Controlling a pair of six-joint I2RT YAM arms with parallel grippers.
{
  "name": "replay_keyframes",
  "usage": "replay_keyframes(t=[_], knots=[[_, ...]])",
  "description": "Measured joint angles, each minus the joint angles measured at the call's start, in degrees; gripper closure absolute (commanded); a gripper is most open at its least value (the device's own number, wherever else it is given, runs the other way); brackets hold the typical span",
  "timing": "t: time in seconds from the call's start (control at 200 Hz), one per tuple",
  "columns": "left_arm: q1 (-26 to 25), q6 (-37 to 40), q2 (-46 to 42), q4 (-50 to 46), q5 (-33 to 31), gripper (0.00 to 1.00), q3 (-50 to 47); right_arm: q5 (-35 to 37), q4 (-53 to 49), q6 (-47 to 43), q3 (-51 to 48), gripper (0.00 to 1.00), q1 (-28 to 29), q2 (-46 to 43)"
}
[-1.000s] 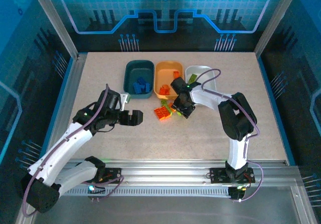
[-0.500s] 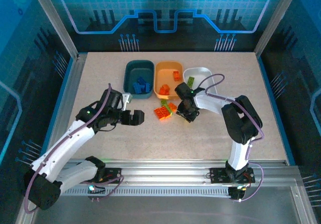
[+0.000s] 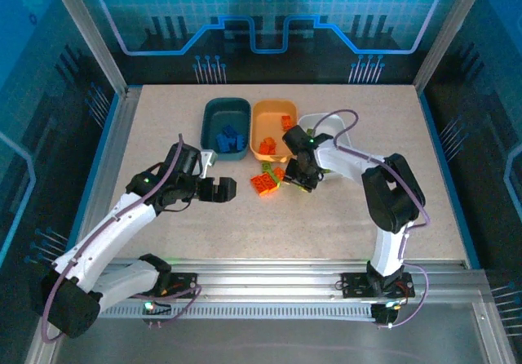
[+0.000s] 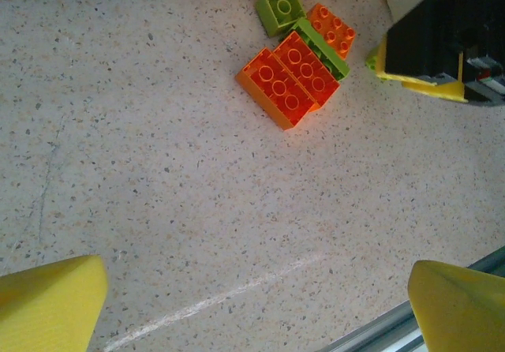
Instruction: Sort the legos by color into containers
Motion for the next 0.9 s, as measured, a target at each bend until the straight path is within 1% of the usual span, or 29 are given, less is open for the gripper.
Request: replay_keyframes(t=[0.16,0.365,0.615,0.82,0.9], knots=[[0.0,0.0,0.0,0.0,0.0,0.01,0.0,-0.3,-3.6,-6.5,5.8,0.44,-0.3,3.3],[0.1,0.0,-1.3,0.0,0.0,0.01,-1.0,-0.5,-7.4,-11.5,6.7,0.41,-1.0,3.3],[0.1,-1.1,-3.5,-0.5,-0.1,0.01,-2.8,-0.5,-8.5,-14.2,7.0,0.41,-1.6,4.8],[0.1,-1.4,-4.9,-1.4,-0.5,0.01,-2.8,-0.4,-9.6,-17.5,12.5,0.42,-2.5,10.3],[0.2,-1.4,-5.5,-1.8,-0.7,0.01,-3.2,-0.5,-9.7,-18.7,14.5,0.44,-2.7,11.6]])
